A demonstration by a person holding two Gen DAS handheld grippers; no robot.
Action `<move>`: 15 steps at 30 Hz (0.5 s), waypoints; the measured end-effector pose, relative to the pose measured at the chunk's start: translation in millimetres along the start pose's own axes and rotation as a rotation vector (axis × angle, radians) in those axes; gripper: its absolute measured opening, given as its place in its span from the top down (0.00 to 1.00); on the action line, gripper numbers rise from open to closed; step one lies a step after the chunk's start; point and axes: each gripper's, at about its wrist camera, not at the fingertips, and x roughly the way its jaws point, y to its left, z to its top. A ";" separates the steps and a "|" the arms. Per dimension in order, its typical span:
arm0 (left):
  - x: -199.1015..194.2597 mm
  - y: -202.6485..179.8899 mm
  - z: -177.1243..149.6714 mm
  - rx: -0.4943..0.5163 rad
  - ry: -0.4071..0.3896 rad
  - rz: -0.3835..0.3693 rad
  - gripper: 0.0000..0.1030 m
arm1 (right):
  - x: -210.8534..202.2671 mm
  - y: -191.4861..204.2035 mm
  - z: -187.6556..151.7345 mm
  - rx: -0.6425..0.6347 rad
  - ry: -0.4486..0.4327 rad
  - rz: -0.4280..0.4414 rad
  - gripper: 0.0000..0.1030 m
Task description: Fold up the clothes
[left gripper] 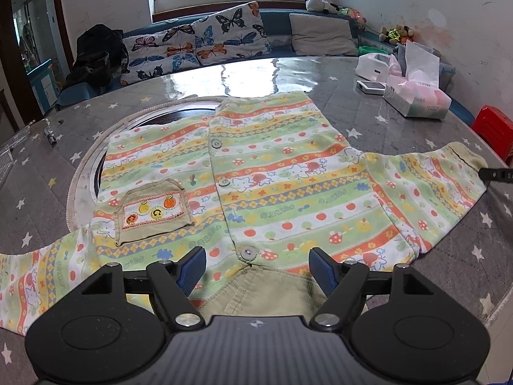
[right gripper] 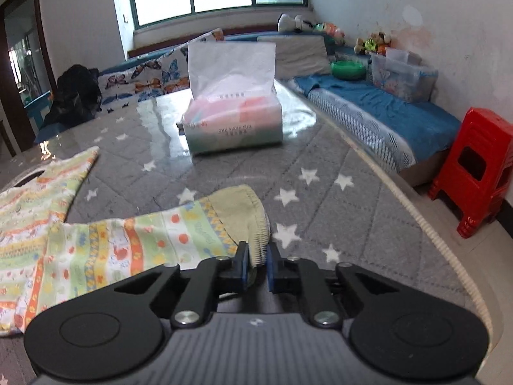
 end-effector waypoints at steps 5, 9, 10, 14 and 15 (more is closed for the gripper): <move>-1.2 9.9 -2.2 -0.018 -0.006 0.014 0.28 | -33.6 22.2 20.3 -0.042 -0.085 0.095 0.92; -5.1 23.0 -5.0 -0.049 -0.018 0.027 0.28 | -64.8 53.7 45.8 -0.089 -0.135 0.233 0.92; -6.6 26.8 -6.4 -0.058 -0.021 0.030 0.28 | -71.1 65.8 51.1 -0.111 -0.145 0.269 0.92; -12.3 45.9 -11.7 -0.102 -0.034 0.051 0.28 | -91.3 118.1 67.4 -0.209 -0.171 0.397 0.92; -14.0 51.3 -13.2 -0.115 -0.037 0.057 0.28 | -94.7 132.5 70.2 -0.236 -0.174 0.424 0.92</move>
